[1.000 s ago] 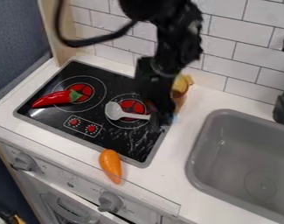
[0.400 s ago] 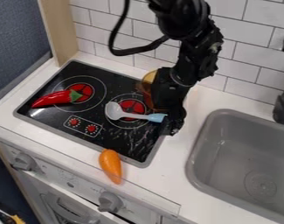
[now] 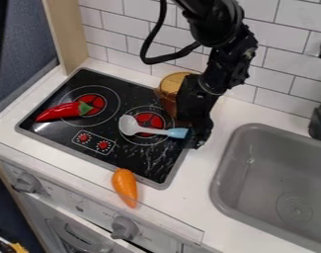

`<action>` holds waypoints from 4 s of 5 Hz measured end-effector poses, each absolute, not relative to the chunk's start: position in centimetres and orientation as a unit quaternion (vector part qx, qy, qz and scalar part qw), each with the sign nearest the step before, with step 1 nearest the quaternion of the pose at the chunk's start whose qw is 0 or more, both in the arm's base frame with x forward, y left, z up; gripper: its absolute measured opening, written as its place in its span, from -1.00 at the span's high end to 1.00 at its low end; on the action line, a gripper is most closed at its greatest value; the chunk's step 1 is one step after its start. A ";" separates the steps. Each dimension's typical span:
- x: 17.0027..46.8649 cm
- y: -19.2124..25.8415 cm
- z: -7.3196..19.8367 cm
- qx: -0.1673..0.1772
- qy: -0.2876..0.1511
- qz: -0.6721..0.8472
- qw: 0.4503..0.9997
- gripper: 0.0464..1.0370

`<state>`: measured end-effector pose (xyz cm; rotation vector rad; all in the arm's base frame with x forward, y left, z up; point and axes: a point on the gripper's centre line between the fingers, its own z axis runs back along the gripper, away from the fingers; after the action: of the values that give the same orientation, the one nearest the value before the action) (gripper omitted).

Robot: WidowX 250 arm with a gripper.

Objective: Put the blue ladle in between the two burners

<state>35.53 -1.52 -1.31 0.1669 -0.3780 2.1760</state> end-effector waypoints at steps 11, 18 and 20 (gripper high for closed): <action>32.5 7.0 2.1 -0.028 0.035 0.903 0.428 0.47; 35.9 14.5 1.5 -0.072 0.074 0.934 0.342 0.47; 39.3 12.1 2.1 -0.096 0.087 0.915 0.382 0.47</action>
<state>39.31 12.07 2.07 -0.2456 0.2221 2.3332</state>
